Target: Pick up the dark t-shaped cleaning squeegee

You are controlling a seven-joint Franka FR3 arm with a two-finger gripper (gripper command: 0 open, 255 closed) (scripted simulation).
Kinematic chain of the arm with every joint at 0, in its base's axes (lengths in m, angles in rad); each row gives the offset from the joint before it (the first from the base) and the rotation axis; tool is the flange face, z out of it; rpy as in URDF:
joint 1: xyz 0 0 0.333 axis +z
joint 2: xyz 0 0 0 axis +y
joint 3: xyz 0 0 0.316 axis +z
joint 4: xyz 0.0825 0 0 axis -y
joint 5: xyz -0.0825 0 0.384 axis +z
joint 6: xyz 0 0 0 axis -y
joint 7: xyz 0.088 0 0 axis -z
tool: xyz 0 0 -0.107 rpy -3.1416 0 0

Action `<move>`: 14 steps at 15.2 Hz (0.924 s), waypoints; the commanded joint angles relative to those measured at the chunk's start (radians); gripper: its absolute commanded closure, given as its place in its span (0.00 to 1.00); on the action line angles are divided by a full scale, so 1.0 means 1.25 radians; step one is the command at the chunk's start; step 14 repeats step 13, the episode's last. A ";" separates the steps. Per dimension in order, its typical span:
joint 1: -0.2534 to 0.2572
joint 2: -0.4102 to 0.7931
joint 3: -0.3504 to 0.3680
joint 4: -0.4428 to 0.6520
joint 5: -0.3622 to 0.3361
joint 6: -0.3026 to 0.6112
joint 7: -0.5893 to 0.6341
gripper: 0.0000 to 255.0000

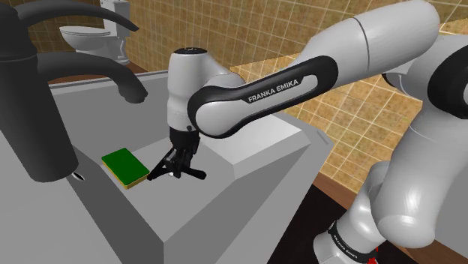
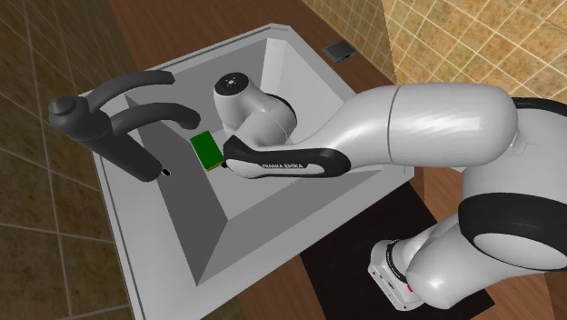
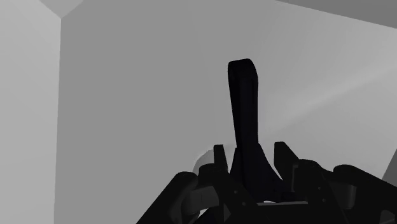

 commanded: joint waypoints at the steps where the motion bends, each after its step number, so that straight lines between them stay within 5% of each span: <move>1: -0.002 -0.008 0.000 0.011 0.004 -0.019 -0.004 1.00; 14: -0.005 -0.047 0.001 0.077 0.019 -0.122 -0.013 1.00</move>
